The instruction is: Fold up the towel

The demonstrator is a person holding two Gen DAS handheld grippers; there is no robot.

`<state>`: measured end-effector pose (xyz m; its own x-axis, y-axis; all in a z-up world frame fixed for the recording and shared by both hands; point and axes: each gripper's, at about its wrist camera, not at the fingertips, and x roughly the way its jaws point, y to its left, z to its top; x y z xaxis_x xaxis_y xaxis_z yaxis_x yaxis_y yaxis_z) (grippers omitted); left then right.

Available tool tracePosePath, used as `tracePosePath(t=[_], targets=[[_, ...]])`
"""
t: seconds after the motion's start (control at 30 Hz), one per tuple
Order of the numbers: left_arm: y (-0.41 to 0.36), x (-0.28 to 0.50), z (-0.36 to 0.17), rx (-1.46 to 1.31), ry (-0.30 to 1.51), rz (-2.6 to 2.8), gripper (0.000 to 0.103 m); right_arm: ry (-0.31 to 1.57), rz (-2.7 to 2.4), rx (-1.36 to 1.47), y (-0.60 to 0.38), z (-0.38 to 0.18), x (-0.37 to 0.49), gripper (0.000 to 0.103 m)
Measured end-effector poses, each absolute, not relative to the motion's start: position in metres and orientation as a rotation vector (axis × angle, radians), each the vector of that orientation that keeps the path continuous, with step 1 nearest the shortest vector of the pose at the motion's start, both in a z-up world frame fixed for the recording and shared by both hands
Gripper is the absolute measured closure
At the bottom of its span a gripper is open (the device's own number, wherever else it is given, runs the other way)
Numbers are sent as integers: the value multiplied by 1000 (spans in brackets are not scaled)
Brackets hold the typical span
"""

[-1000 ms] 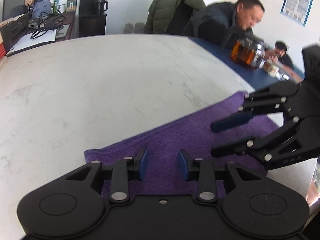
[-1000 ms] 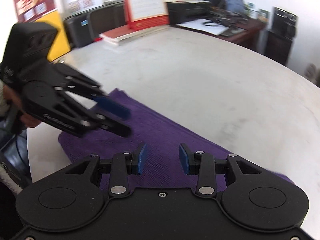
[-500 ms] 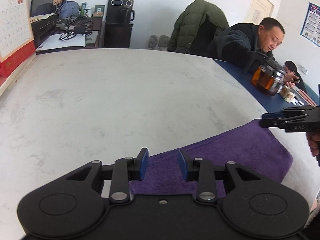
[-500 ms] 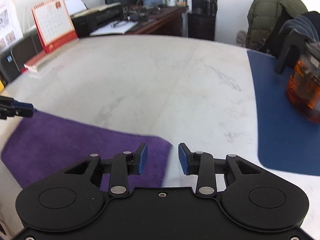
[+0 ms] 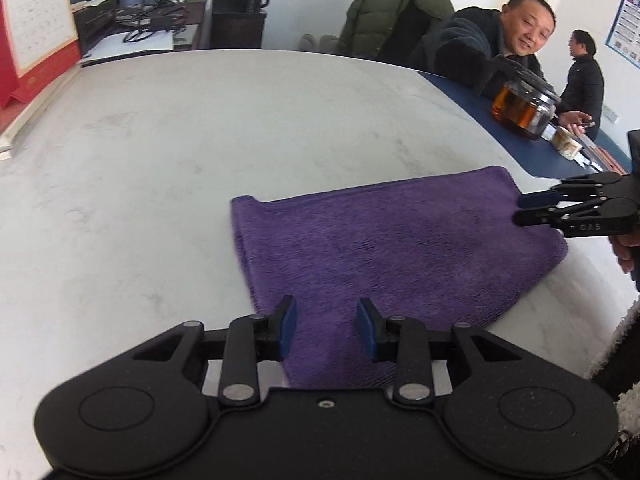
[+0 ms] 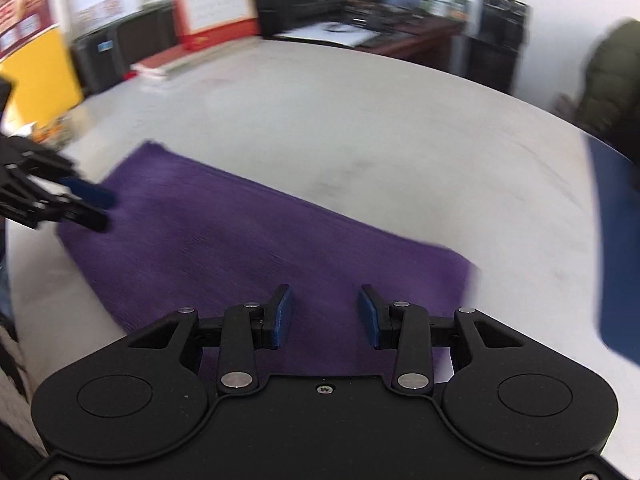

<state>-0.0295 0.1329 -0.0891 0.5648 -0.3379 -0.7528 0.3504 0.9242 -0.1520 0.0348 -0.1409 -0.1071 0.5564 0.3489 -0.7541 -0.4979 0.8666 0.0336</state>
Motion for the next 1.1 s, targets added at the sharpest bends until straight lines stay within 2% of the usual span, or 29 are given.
tracePosePath(t=[0.17, 0.3, 0.4, 0.67, 0.8, 0.93, 1.1], targets=[[112, -27, -75, 15, 843, -498, 72, 807, 538, -157, -136, -91, 25, 67], [81, -26, -90, 85, 873, -577, 72, 777, 718, -204, -88, -92, 13, 67], [86, -32, -100, 89, 871, -578, 72, 796, 760, -254, -72, -101, 6, 67], [131, -39, -88, 114, 884, -355, 72, 864, 506, -194, -145, -108, 2, 66], [135, -25, -65, 95, 808, -352, 72, 845, 382, -179, -163, -91, 10, 66], [111, 4, -64, 121, 819, -396, 71, 774, 473, -150, -139, -69, 22, 62], [78, 27, -94, 206, 895, -430, 71, 812, 578, -202, -90, -85, 38, 62]])
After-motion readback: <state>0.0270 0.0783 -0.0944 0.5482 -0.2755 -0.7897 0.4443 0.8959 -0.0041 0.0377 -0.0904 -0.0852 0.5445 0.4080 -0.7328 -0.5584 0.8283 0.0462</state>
